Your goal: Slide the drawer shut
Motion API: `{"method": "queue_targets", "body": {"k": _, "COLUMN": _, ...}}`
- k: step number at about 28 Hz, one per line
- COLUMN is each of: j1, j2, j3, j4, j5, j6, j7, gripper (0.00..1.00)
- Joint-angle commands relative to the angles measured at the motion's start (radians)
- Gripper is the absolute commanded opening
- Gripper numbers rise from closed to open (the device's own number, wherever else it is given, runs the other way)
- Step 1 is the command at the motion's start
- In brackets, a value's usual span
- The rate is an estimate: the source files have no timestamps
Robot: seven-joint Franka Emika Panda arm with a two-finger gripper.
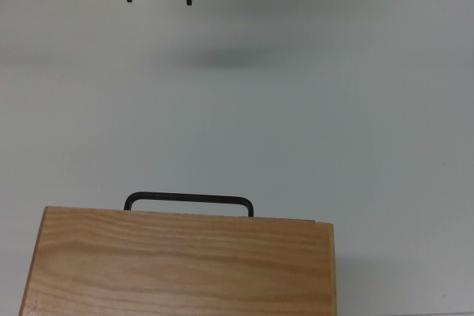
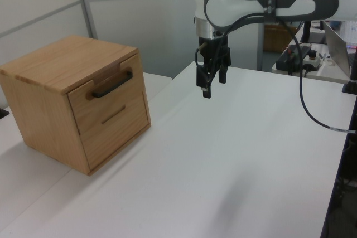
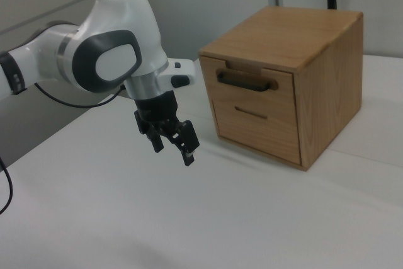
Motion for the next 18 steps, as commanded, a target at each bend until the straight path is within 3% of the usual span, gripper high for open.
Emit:
{"method": "queue_targets", "body": {"k": 1, "j1": -0.005, "j2": 0.001, "j3": -0.002, "j4": 0.004, "j5": 0.023, "j6": 0.004, "j7": 0.015, "gripper": 1.00}}
{"method": "queue_targets", "body": {"k": 18, "j1": -0.001, "j2": 0.007, "j3": -0.002, "j4": 0.012, "j5": 0.023, "j6": 0.008, "j7": 0.013, "gripper": 1.00}}
